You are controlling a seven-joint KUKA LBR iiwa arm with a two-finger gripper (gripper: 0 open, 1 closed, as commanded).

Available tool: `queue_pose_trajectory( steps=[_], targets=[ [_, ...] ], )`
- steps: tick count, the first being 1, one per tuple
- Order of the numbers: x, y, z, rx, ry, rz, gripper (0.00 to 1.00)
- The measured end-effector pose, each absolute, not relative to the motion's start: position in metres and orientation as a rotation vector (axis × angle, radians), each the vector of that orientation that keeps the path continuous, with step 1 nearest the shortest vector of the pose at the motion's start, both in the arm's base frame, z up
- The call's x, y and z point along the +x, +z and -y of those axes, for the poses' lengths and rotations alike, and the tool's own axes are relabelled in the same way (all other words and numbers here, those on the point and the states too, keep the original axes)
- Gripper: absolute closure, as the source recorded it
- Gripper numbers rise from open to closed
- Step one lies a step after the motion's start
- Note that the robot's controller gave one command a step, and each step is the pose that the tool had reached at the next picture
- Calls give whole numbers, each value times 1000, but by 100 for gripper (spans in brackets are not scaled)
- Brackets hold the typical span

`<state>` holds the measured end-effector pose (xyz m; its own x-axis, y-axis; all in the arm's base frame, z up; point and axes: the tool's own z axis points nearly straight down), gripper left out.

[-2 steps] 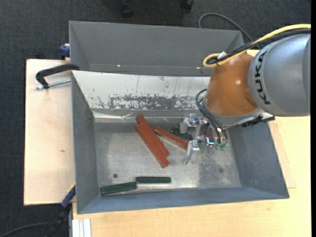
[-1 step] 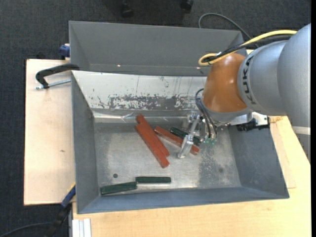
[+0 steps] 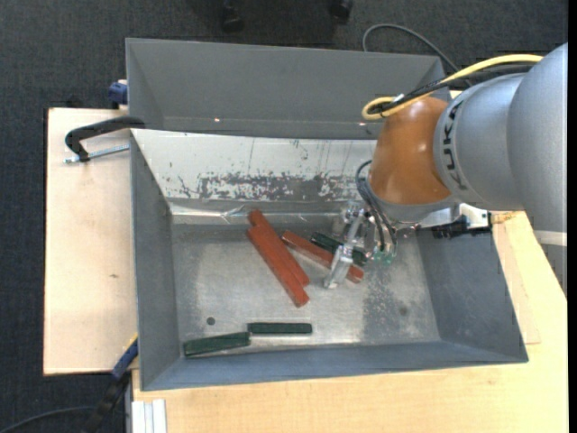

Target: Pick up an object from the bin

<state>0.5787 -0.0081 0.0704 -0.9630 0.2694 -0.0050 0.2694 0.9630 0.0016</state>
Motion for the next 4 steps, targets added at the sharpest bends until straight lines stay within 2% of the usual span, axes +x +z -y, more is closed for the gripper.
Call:
queue_pose_trajectory(
  steps=[1,3,4],
  targets=[
    [579,70,8,426,1,-3108,100],
    [583,150,6,420,3,-3104,100],
    [585,153,6,418,2,-3108,100]
  ],
)
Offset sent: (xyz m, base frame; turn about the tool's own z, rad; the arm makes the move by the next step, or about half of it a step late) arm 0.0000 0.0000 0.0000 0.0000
